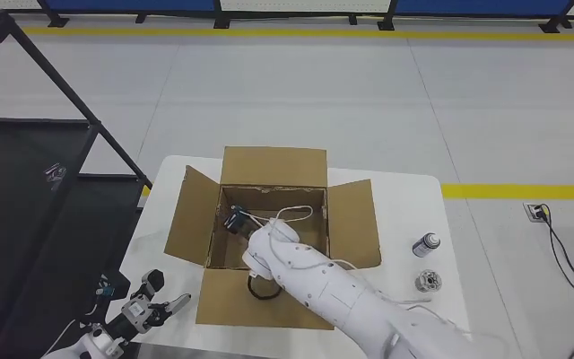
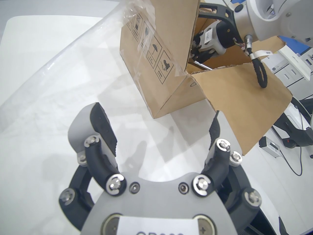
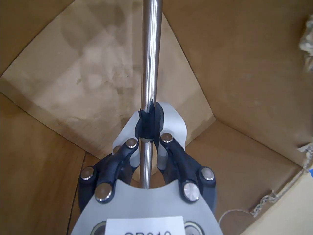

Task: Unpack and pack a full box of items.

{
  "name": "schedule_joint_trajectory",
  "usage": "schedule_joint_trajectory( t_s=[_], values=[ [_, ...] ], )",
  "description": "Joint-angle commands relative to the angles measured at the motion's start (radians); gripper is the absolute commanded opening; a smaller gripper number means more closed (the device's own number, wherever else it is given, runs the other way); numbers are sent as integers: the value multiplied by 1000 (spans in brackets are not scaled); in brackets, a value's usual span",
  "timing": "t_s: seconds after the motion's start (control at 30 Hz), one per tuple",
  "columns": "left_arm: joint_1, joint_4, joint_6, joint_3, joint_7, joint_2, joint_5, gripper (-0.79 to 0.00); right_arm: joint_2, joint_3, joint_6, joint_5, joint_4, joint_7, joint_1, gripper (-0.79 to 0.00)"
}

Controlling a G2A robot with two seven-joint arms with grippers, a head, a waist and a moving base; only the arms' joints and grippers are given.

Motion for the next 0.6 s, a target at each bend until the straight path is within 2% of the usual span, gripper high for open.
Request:
schedule_joint_trajectory(
  t_s=[0.0, 0.03, 0.07, 0.13, 0.2, 0.33, 0.57],
  values=[
    [0, 0, 0, 0, 0, 0, 0, 0, -18, 1, -9, 7, 46, -9, 5, -785],
    [0, 0, 0, 0, 0, 0, 0, 0, -27, 2, -14, 13, 66, -12, 7, -785],
    [0, 0, 0, 0, 0, 0, 0, 0, -36, 3, -19, 17, 85, -15, 11, -736],
    [0, 0, 0, 0, 0, 0, 0, 0, -52, 7, -27, 24, 121, -24, 16, -582],
    [0, 0, 0, 0, 0, 0, 0, 0, -66, 9, -35, 28, 154, -34, 21, -529],
    [0, 0, 0, 0, 0, 0, 0, 0, -87, 18, -52, 37, 210, -56, 31, -496],
    [0, 0, 0, 0, 0, 0, 0, 0, -101, 48, -101, 58, 253, -109, 49, -496]
  ],
)
